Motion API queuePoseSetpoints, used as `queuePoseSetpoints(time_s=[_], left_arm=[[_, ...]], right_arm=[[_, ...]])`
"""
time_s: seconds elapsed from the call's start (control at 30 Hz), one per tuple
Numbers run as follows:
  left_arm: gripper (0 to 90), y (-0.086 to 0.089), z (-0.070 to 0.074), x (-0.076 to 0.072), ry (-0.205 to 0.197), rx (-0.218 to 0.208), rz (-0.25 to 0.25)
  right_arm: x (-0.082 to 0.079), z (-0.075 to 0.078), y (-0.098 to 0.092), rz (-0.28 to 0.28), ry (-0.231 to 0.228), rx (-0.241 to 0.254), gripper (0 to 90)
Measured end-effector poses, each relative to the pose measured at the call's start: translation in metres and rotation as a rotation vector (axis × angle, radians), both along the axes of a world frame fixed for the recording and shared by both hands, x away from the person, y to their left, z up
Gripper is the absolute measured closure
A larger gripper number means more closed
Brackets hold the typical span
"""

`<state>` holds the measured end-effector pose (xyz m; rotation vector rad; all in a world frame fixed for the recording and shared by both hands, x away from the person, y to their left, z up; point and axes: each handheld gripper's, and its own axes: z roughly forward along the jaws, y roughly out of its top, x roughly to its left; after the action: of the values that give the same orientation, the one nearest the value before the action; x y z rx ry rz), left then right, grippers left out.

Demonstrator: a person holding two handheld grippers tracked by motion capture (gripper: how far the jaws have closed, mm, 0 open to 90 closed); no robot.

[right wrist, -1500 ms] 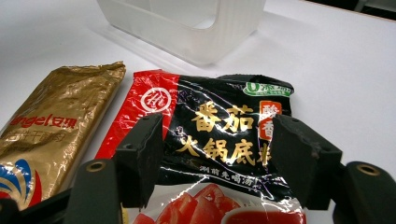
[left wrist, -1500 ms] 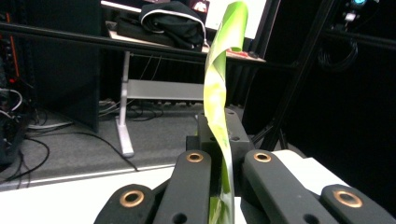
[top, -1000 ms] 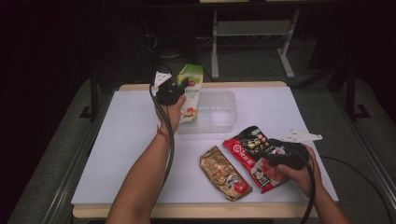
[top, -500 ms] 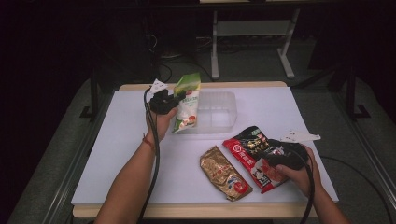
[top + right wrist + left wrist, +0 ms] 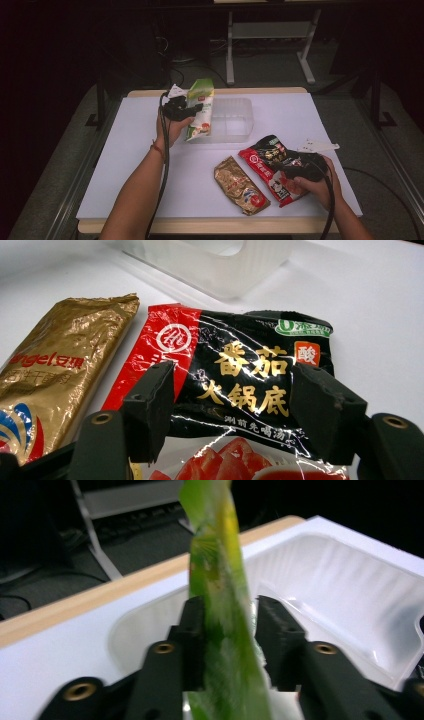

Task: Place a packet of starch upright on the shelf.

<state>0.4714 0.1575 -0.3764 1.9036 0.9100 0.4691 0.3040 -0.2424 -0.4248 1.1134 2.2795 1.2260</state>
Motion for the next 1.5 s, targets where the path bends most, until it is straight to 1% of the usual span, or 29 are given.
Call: queuePoseSetpoints(time_s=[0.03,0.1,0.13,0.17,0.2,0.23,0.3,0.37,0.43,0.47,0.5,0.57,0.63,0.67,0.7,0.77,0.8,0.87,0.9,1.03,1.1,1.13,1.17,1.23,1.27,1.3,1.33,1.43,1.5], left_arm=[[57.3,-0.003,0.000,0.002,0.011,0.024,0.000],[50.5,-0.008,-0.001,0.006,0.046,0.056,-0.004],[47.6,-0.010,-0.002,0.007,0.056,0.064,-0.001],[47.0,-0.013,-0.003,0.008,0.069,0.086,0.002],[49.7,-0.014,-0.004,0.009,0.074,0.101,0.002],[50.9,-0.015,-0.005,0.009,0.071,0.104,0.003],[59.7,-0.016,-0.005,0.007,0.065,0.096,0.003],[68.9,-0.017,-0.003,0.006,0.065,0.100,0.009],[77.1,-0.014,-0.001,0.005,0.067,0.075,0.019],[78.4,-0.014,-0.002,0.004,0.062,0.065,0.025],[79.4,-0.013,-0.002,0.003,0.050,0.058,0.025],[82.1,-0.012,0.000,0.000,0.014,0.037,0.045],[83.1,-0.012,0.002,-0.003,-0.037,0.015,0.066],[83.2,-0.011,0.003,-0.004,-0.063,0.005,0.068],[83.2,-0.011,0.002,-0.005,-0.094,-0.017,0.070],[83.4,-0.010,0.001,-0.008,-0.161,-0.045,0.098],[83.3,-0.009,-0.002,-0.010,-0.200,-0.077,0.092],[83.3,-0.010,-0.010,-0.012,-0.228,-0.076,0.083],[83.4,-0.010,-0.014,-0.013,-0.230,-0.082,0.074],[82.7,-0.006,-0.030,-0.018,-0.207,-0.127,0.074],[82.4,-0.005,-0.033,-0.020,-0.212,-0.126,0.071],[82.0,-0.005,-0.034,-0.022,-0.212,-0.135,0.059],[80.7,-0.005,-0.034,-0.023,-0.205,-0.144,0.044],[79.0,-0.004,-0.032,-0.025,-0.205,-0.130,0.046],[78.2,-0.002,-0.031,-0.025,-0.205,-0.147,0.044],[76.1,0.000,-0.031,-0.026,-0.203,-0.154,0.043],[74.7,0.003,-0.029,-0.026,-0.204,-0.148,0.055],[66.0,0.008,-0.023,-0.028,-0.213,-0.157,0.058],[63.4,0.011,-0.020,-0.030,-0.215,-0.159,0.057]], right_arm=[[0.000,0.000,0.000,0.001,0.002,0.000,33.4],[-0.001,0.000,-0.001,0.001,-0.001,0.001,33.4],[-0.001,0.001,-0.001,-0.001,0.000,0.004,33.4],[-0.001,0.001,-0.001,-0.002,-0.001,0.003,33.5],[-0.002,0.002,-0.002,-0.002,-0.004,0.005,33.5],[-0.002,0.002,-0.002,-0.001,-0.005,0.007,33.5],[-0.002,0.003,-0.002,-0.001,-0.008,0.008,33.5],[-0.002,0.003,-0.002,0.001,-0.008,0.007,33.5],[-0.002,0.003,-0.001,0.003,-0.008,0.007,33.5],[-0.002,0.003,-0.001,0.003,-0.009,0.006,33.5],[-0.002,0.003,-0.001,0.003,-0.009,0.007,33.5],[-0.003,0.003,-0.001,0.002,-0.009,0.009,33.5],[-0.003,0.003,-0.001,0.000,-0.010,0.008,33.6],[-0.003,0.003,-0.002,-0.001,-0.010,0.009,33.6],[-0.003,0.004,-0.001,-0.002,-0.010,0.007,33.6],[-0.003,0.004,-0.001,0.002,-0.015,0.008,33.5],[-0.003,0.004,-0.001,0.003,-0.015,0.006,33.5],[-0.003,0.004,-0.001,0.004,-0.015,0.007,33.5],[-0.003,0.004,-0.001,0.004,-0.014,0.008,33.5],[-0.003,0.004,-0.002,0.005,-0.015,0.009,33.5],[-0.003,0.004,-0.002,0.004,-0.018,0.010,33.5],[-0.004,0.005,-0.002,0.004,-0.018,0.011,33.6],[-0.004,0.005,-0.001,0.003,-0.023,0.011,33.5],[-0.004,0.006,-0.001,0.003,-0.024,0.012,33.5],[-0.004,0.006,-0.001,0.003,-0.024,0.010,33.5],[-0.004,0.006,-0.001,0.004,-0.023,0.008,33.4],[-0.004,0.005,-0.001,0.004,-0.023,0.008,33.4],[-0.004,0.005,-0.001,0.002,-0.023,0.005,33.4],[-0.004,0.005,0.000,0.003,-0.024,0.005,33.5]])
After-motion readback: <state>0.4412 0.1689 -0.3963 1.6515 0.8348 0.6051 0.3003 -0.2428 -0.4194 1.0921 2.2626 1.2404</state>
